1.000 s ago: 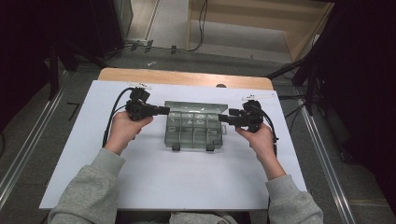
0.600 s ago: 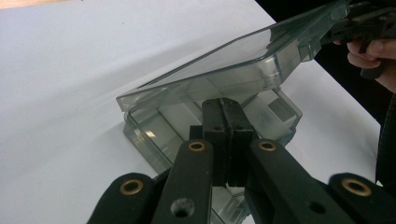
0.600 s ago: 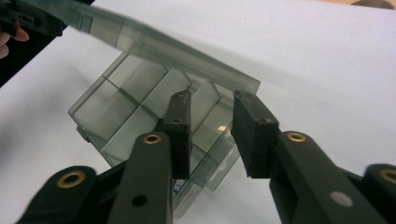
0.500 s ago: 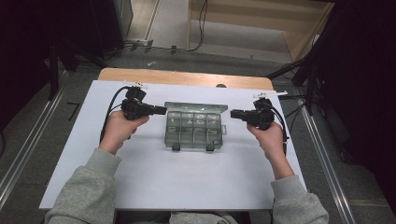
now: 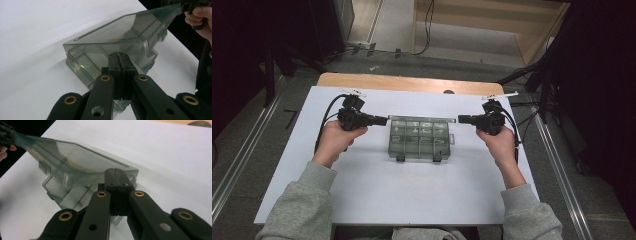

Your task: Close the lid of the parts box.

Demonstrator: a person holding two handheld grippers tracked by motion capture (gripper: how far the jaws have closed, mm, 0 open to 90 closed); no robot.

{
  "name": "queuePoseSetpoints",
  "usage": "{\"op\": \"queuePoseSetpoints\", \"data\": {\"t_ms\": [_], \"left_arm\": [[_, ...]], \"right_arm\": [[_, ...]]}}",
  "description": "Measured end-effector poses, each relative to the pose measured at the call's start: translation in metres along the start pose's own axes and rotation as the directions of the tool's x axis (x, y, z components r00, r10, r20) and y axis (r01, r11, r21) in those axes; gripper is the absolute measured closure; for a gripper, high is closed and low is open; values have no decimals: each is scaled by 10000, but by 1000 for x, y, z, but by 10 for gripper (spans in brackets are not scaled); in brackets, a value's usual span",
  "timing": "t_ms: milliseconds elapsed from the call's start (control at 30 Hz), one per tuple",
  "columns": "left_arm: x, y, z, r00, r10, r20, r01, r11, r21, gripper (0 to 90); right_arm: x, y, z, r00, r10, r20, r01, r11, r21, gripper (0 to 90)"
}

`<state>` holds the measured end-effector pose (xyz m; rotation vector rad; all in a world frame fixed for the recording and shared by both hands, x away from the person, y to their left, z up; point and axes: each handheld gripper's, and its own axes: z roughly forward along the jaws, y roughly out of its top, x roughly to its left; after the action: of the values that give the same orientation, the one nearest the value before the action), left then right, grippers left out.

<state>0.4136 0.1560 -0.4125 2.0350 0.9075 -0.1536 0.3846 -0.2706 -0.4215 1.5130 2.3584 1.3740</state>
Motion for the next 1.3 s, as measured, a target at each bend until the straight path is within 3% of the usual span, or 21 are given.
{"op": "queuePoseSetpoints", "data": {"t_ms": [400, 700, 933, 1300], "left_arm": [[-5, -4, -8, 9999, 102, -84, -103, 9997, -215, 899], [-20, -3, 9, 9982, 582, -146, -584, 9982, -133, 898], [-26, -3, 16, 9976, 688, -39, -689, 9972, -294, 898], [-33, -8, 33, 9952, 978, -46, -978, 9952, -51, 898]], "right_arm": [[10, 8, 8, 9986, -431, -305, 433, 9990, 50, 877], [20, 3, 17, 9967, -746, -304, 755, 9968, 277, 877], [29, -6, 16, 9950, -897, -433, 910, 9954, 293, 877], [39, -16, 18, 9929, -1060, -535, 1086, 9929, 494, 877]]}}
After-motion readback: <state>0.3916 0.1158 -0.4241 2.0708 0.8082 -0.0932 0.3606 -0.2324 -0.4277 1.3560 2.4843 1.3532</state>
